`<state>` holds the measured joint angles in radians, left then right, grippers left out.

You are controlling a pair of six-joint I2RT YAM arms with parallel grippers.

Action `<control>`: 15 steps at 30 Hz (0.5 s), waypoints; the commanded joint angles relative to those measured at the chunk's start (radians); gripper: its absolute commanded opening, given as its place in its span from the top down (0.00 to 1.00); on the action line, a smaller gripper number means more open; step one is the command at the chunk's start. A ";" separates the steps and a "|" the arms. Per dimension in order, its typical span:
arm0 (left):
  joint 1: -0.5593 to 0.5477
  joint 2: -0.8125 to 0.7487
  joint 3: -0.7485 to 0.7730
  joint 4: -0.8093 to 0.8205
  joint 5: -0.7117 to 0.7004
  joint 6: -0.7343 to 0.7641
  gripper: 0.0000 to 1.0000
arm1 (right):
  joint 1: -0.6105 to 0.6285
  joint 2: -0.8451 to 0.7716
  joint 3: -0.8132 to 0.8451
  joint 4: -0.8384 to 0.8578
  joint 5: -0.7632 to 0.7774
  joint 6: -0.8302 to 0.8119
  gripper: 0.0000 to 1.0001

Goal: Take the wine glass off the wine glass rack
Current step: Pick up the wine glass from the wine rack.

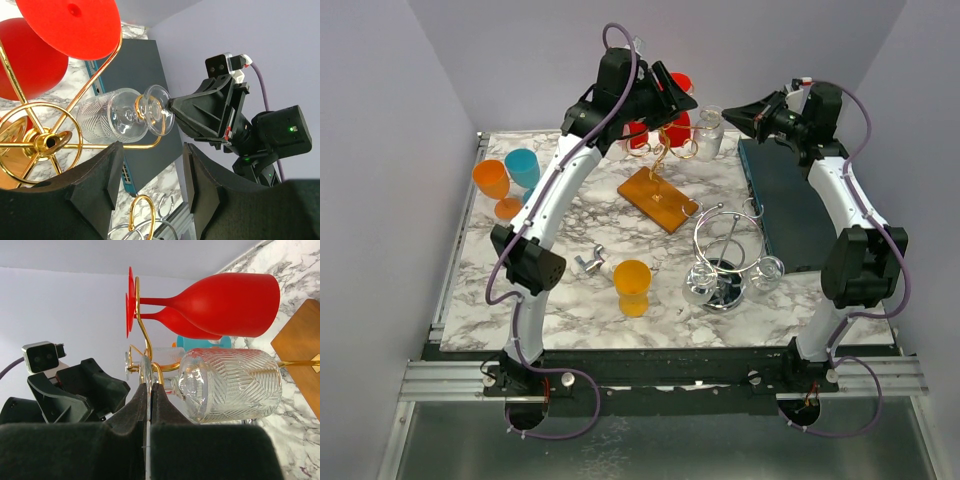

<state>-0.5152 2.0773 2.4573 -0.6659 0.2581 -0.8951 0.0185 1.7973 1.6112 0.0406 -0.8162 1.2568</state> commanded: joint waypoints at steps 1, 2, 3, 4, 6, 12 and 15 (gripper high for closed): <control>-0.009 0.038 0.043 0.014 -0.017 -0.015 0.44 | 0.001 -0.050 -0.026 0.081 -0.064 0.031 1.00; -0.009 0.044 0.048 0.014 -0.016 -0.016 0.44 | 0.001 -0.053 -0.028 0.085 -0.066 0.034 0.99; -0.011 0.048 0.053 0.014 -0.013 -0.020 0.44 | 0.000 -0.053 -0.028 0.088 -0.067 0.036 0.99; -0.011 0.056 0.058 0.015 -0.008 -0.022 0.44 | 0.000 -0.054 -0.030 0.093 -0.070 0.039 0.99; -0.011 0.065 0.067 0.015 -0.006 -0.027 0.44 | 0.000 -0.056 -0.033 0.106 -0.076 0.051 0.99; -0.015 0.094 0.095 0.029 0.013 -0.046 0.47 | 0.001 -0.065 -0.037 0.115 -0.085 0.055 0.99; -0.018 0.103 0.102 0.036 0.020 -0.051 0.50 | 0.000 -0.067 -0.038 0.116 -0.087 0.056 0.99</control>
<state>-0.5198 2.1651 2.5134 -0.6575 0.2596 -0.9295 0.0177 1.7866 1.5787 0.1055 -0.8410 1.3014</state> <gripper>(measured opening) 0.525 0.022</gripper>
